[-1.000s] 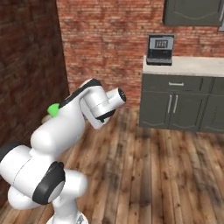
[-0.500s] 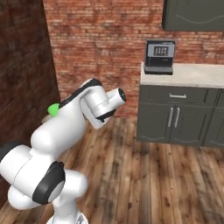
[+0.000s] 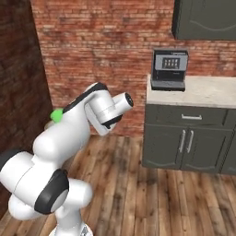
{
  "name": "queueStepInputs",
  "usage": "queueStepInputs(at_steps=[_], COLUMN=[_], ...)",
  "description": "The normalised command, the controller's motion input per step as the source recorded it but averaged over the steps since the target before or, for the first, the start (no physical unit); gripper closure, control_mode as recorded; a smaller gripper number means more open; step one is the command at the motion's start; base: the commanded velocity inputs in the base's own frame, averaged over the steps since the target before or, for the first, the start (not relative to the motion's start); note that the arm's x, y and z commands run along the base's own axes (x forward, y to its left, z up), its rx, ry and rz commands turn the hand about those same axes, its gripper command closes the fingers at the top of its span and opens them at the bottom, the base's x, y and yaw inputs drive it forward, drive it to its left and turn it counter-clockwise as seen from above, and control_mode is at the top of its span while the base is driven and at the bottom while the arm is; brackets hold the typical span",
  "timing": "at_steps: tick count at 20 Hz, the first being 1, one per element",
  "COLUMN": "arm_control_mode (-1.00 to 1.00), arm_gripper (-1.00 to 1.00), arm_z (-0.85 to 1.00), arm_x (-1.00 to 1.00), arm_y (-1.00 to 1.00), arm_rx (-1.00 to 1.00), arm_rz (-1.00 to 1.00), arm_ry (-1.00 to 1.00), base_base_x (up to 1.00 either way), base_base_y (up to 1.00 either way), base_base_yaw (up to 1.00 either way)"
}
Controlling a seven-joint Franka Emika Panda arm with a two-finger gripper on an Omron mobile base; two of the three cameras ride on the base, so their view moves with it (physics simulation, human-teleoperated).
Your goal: Place the cup inside the bowl on the dining table and move the bowl to any counter.
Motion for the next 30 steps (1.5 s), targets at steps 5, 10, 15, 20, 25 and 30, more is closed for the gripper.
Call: queueStepInputs(at_steps=[5,10,15,20,25,30], arm_control_mode=[1.0,1.0,1.0,1.0,1.0,1.0], arm_gripper=[1.0,1.0,1.0,1.0,1.0,1.0], arm_z=[0.0,0.0,0.0,0.0,0.0,0.0], arm_x=[0.0,0.0,0.0,0.0,0.0,0.0], arm_y=[0.0,0.0,0.0,0.0,0.0,0.0], arm_rx=[0.0,0.0,0.0,0.0,0.0,0.0], arm_rz=[0.0,0.0,0.0,0.0,0.0,0.0], arm_ry=[0.0,0.0,0.0,0.0,0.0,0.0], base_base_x=[0.52,0.47,0.47,0.48,0.44,0.44], base_base_y=[-0.48,-0.69,-0.7,-0.7,-0.69,-0.63], base_base_yaw=[0.0,0.0,0.01,0.02,0.03,0.03])
